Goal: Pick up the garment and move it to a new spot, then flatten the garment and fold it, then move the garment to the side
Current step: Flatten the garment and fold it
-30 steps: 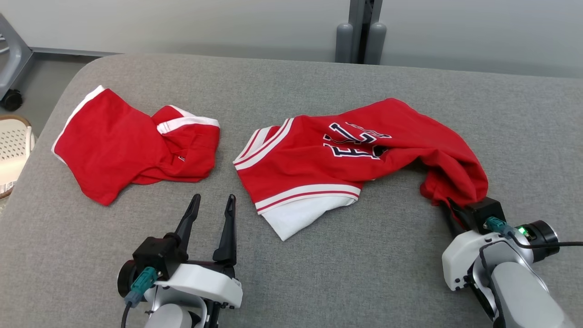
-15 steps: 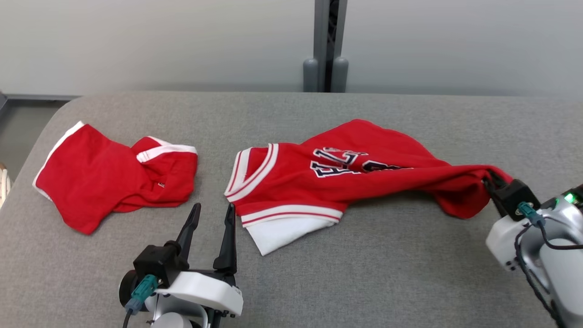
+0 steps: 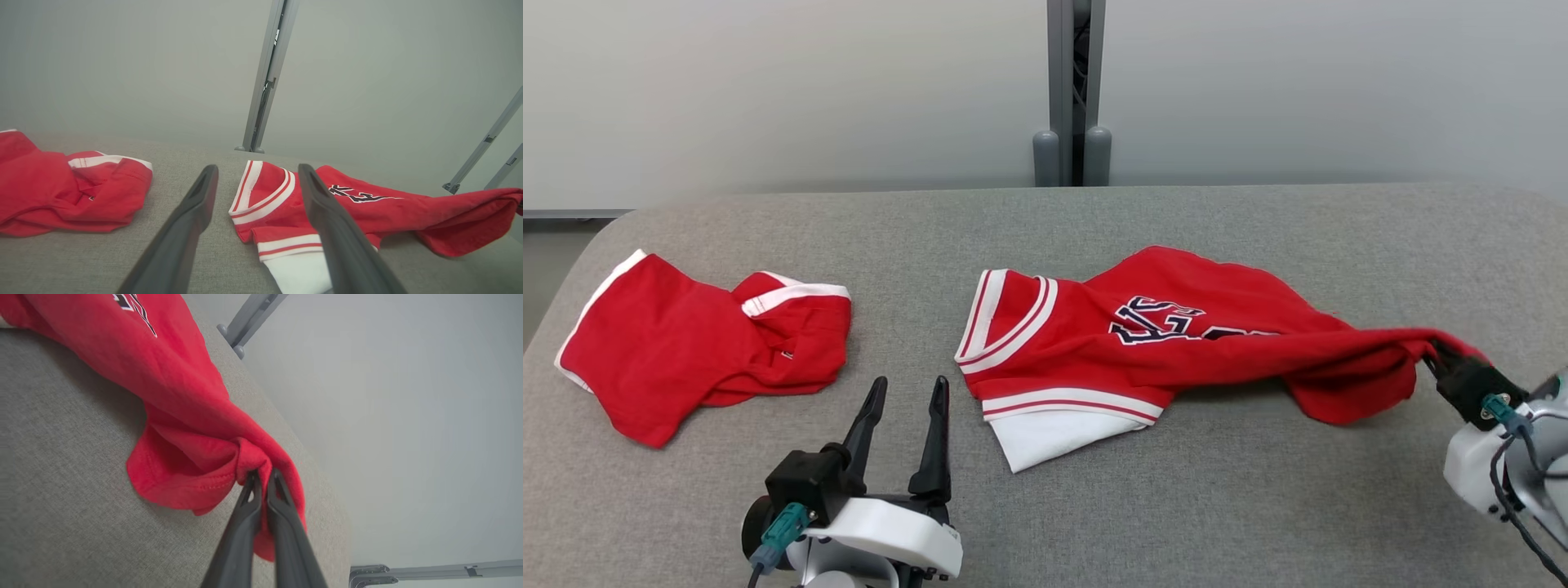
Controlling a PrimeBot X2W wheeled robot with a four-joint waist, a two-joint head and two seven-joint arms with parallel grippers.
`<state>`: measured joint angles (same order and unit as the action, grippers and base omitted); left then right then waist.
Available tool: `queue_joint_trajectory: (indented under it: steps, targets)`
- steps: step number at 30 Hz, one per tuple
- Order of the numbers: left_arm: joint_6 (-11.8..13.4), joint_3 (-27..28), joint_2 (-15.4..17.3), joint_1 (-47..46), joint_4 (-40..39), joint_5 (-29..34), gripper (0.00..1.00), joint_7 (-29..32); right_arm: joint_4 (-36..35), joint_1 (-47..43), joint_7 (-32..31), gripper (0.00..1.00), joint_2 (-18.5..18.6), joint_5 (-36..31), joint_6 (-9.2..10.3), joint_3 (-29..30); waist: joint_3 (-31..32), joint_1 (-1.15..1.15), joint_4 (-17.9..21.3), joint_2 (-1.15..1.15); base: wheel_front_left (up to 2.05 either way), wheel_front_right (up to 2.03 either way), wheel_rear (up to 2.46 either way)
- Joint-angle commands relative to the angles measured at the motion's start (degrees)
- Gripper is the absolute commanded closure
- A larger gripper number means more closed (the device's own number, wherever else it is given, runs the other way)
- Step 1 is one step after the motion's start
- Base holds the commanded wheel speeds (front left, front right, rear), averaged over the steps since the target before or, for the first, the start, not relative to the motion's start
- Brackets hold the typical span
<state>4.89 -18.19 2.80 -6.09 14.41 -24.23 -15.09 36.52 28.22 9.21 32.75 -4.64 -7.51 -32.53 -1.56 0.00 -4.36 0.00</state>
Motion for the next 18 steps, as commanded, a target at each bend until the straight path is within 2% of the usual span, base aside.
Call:
queue_joint_trajectory:
  steps: [1,8,14,18]
  targets:
    - [0.09,-0.17,0.17,0.42,-0.01,-0.30,0.00,-0.02,1.25,-1.73,-1.05,0.00,-0.97,3.68,0.03,0.67,-0.16,0.00,0.14,0.00,0.00,0.00,0.00]
    - [-0.11,0.03,0.20,-0.50,0.23,0.32,0.00,-0.02,4.95,-3.99,-7.44,0.00,-4.48,11.73,0.02,3.10,-0.63,0.00,0.82,0.00,0.00,0.00,0.00]
    - [-0.17,0.54,0.18,-0.61,0.20,0.48,0.00,-0.02,3.48,-5.07,-7.68,0.00,-7.18,13.91,0.02,8.46,-0.61,0.00,2.17,0.00,0.00,0.00,0.00]
    - [-0.19,0.64,0.18,-0.68,0.25,0.50,0.00,-0.02,1.09,-5.46,-7.68,0.00,-7.54,14.10,0.02,10.88,-0.54,0.00,2.95,0.00,0.00,0.00,0.00]
